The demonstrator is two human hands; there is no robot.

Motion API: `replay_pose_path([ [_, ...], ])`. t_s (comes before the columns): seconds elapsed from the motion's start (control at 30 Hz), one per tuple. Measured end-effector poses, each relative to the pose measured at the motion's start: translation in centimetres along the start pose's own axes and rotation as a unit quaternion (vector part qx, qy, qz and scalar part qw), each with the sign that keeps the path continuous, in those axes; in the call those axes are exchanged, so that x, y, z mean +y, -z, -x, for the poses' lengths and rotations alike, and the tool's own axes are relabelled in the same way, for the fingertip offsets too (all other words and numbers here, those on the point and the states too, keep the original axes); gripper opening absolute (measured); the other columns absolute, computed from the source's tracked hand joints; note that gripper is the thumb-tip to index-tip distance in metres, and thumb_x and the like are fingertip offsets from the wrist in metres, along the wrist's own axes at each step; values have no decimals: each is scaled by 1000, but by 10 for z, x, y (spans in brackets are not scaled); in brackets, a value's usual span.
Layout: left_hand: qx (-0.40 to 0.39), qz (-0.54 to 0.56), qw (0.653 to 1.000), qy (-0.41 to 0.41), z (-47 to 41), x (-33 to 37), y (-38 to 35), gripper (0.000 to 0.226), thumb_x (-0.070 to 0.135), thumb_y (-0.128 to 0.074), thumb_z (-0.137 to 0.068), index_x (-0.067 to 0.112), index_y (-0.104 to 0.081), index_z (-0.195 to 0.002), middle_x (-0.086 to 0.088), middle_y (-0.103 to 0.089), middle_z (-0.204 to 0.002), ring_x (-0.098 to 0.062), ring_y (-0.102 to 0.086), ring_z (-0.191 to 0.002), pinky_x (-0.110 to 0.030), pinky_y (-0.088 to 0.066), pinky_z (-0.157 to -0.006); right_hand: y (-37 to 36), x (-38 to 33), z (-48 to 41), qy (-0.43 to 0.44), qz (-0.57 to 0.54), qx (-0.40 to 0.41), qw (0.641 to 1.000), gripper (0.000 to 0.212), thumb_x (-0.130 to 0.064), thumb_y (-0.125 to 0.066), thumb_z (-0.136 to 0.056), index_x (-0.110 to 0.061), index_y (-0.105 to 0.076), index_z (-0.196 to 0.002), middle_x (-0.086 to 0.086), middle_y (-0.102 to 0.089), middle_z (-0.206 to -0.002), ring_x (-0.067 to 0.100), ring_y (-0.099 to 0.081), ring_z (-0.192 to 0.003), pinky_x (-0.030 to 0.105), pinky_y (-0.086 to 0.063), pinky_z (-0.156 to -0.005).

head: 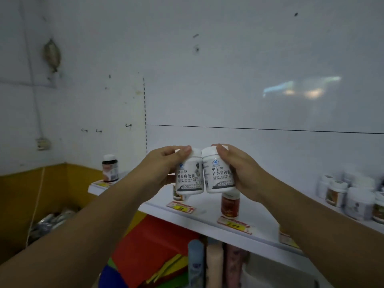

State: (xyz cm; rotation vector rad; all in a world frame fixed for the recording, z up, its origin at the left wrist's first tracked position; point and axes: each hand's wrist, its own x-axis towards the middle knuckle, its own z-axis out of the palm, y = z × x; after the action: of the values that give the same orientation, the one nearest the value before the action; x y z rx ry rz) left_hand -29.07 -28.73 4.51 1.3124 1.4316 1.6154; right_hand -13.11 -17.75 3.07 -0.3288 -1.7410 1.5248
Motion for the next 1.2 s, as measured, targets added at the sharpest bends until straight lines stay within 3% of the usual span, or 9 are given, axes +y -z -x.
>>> replay_pose_path([
  [0.13,-2,-13,1000,-22,-3,-3,62,20,29,-60,-87,20,-66,-103,-10,-70,-107,-23,-67,-97,-35,-56,-84,-48,0,-22,10,52,-12,999,40,-43,-60,-68,-23,-62,-103,6,-69,-99,23,-64,-96,40,-53,-86],
  [0.33,0,-11,1000,-13,-22,-25,129,27,31,-60,-86,16,-67,-108,-8,-72,-104,-22,-67,-97,-35,-55,-84,-96,17,-63,-6,90,-15,996,22,-32,-55,-87,-21,-63,-105,12,-67,-104,29,-63,-100,47,-50,-91],
  [0.53,15,-18,1000,-2,-52,-49,187,41,33,-67,-71,12,-67,-105,-12,-72,-101,-25,-68,-94,-37,-56,-82,-128,50,-122,-11,111,-52,992,17,-27,-56,-89,-18,-62,-102,5,-66,-92,19,-63,-86,34,-52,-75],
  [0.73,42,-76,996,5,-103,-52,236,28,27,-67,-76,12,-69,-100,-9,-73,-96,-23,-70,-89,-31,-57,-72,-144,74,-200,1,132,-103,986,9,-25,-57,-88,-21,-61,-95,-1,-64,-87,12,-61,-80,27,-52,-70],
  [0.87,44,-102,994,-7,-139,-57,263,39,30,-69,-67,9,-68,-100,-6,-73,-94,-17,-71,-83,-26,-57,-64,-152,88,-246,8,139,-121,983,27,-35,-65,-72,-20,-61,-94,-1,-64,-86,12,-62,-80,28,-51,-70],
  [1.03,23,-112,993,5,-195,-80,280,22,19,-65,-83,13,-66,-104,-8,-71,-101,-19,-70,-89,-29,-56,-69,-149,106,-282,-14,166,-96,981,44,-39,-68,-57,-21,-61,-96,5,-64,-90,15,-64,-83,32,-54,-77],
  [1.2,-64,-165,984,-32,-253,-90,281,29,18,-63,-85,14,-62,-114,-2,-66,-105,-17,-66,-94,-29,-56,-74,-138,110,-295,-43,239,-21,970,27,-17,-67,-78,-19,-61,-105,4,-66,-101,15,-64,-91,35,-53,-86],
])
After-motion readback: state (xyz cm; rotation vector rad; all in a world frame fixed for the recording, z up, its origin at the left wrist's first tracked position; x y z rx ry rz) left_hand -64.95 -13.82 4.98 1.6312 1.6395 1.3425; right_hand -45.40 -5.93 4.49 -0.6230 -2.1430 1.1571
